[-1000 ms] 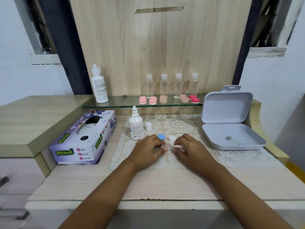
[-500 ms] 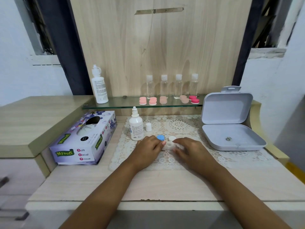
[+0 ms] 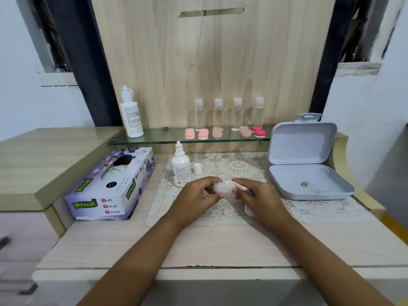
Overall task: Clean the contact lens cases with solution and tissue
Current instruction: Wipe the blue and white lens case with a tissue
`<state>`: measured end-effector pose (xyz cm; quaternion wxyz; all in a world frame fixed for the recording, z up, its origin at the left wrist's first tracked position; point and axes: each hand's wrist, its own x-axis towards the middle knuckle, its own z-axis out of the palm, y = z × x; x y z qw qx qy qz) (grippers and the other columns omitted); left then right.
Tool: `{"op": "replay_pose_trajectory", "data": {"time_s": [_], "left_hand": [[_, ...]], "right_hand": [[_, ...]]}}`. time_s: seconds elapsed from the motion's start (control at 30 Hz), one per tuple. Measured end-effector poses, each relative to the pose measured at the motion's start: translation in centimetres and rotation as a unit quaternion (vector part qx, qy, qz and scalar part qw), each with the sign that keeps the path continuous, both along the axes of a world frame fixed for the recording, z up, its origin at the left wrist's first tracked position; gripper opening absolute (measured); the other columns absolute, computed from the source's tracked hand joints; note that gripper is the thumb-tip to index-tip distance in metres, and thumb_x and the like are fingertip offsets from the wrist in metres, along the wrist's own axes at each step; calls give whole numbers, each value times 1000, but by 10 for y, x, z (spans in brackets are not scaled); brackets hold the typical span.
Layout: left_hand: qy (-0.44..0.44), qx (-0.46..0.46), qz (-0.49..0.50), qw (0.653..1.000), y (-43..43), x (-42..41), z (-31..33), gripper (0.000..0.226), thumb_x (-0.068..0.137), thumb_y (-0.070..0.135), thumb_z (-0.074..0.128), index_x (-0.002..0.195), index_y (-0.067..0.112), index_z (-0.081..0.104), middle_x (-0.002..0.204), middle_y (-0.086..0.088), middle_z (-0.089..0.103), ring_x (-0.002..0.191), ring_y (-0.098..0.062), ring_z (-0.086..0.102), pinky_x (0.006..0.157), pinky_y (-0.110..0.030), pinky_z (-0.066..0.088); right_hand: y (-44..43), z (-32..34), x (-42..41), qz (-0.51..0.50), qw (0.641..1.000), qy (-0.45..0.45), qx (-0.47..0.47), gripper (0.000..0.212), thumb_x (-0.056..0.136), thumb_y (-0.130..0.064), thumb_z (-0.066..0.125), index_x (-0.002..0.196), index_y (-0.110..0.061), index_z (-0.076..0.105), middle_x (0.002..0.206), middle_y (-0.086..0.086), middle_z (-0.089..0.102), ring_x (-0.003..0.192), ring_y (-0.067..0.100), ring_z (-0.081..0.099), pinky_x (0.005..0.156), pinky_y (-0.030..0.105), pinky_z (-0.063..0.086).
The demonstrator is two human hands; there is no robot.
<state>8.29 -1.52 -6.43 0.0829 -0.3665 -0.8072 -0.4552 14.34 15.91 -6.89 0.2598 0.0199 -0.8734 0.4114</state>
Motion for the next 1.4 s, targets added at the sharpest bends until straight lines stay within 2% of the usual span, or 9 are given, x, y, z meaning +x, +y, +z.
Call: {"op": "replay_pose_trajectory", "data": {"time_s": [0.13,0.23,0.4,0.53,0.7,0.87,1.1,1.2,1.4], "left_hand": [[-15,36,5,999,1,0,1,23,78,18,74,101,19,70,79,8,66,71,6,56,67,-4,37],[-31,54,-4,998,2,1,2,21,79,17,73,100,18,71,76,12,66,68,6,56,67,-7,41],[-46,49,-7,998,1,2,2,23,81,18,71,104,17,71,73,14,66,64,7,54,66,-9,43],[-54,61,-23,996,1,2,2,17,81,18,71,98,20,72,79,4,71,69,2,58,70,-15,47],[-107,84,-43,990,-1,-3,0,19,81,19,70,99,24,71,87,-9,71,81,-8,61,79,-26,49],[-194,129,-55,971,-1,-3,2,29,78,8,71,105,18,68,86,5,72,79,2,64,72,-10,45],[-218,137,-59,965,-2,-5,-1,32,78,3,70,109,12,66,82,13,72,81,3,66,72,-10,47],[-228,143,-61,961,-2,-5,-1,33,78,3,70,110,7,66,80,9,73,77,0,66,71,-11,49],[-241,148,-70,956,0,-8,0,33,79,3,68,106,21,64,68,8,72,65,2,61,61,-10,46]], "right_hand": [[-4,1,2,-25,996,82,20,27,83,-6,67,109,-8,68,93,7,71,78,6,62,72,0,39],[-3,-1,-1,-38,980,174,86,26,76,2,61,100,-2,71,93,9,71,84,14,66,79,5,41],[0,3,0,-98,958,250,103,27,74,4,54,95,1,71,91,12,69,86,10,57,79,5,39],[-3,-4,0,-31,949,240,202,27,81,-13,51,94,-2,72,89,9,69,87,15,55,77,15,41],[-5,-9,-1,32,934,223,279,20,79,-6,57,94,-3,71,92,8,66,89,17,52,78,22,43],[-4,-4,-1,-14,941,237,243,30,79,-12,47,91,0,71,88,11,67,89,15,50,78,20,40],[-2,-6,1,32,926,227,300,26,71,5,59,94,-1,71,91,9,68,90,15,50,79,20,42],[0,-6,0,32,924,238,299,25,74,2,55,94,-1,71,91,8,68,89,15,51,80,19,42],[-1,-6,-5,-13,923,260,283,21,72,1,61,90,1,71,87,11,69,86,18,50,75,23,42]]}}
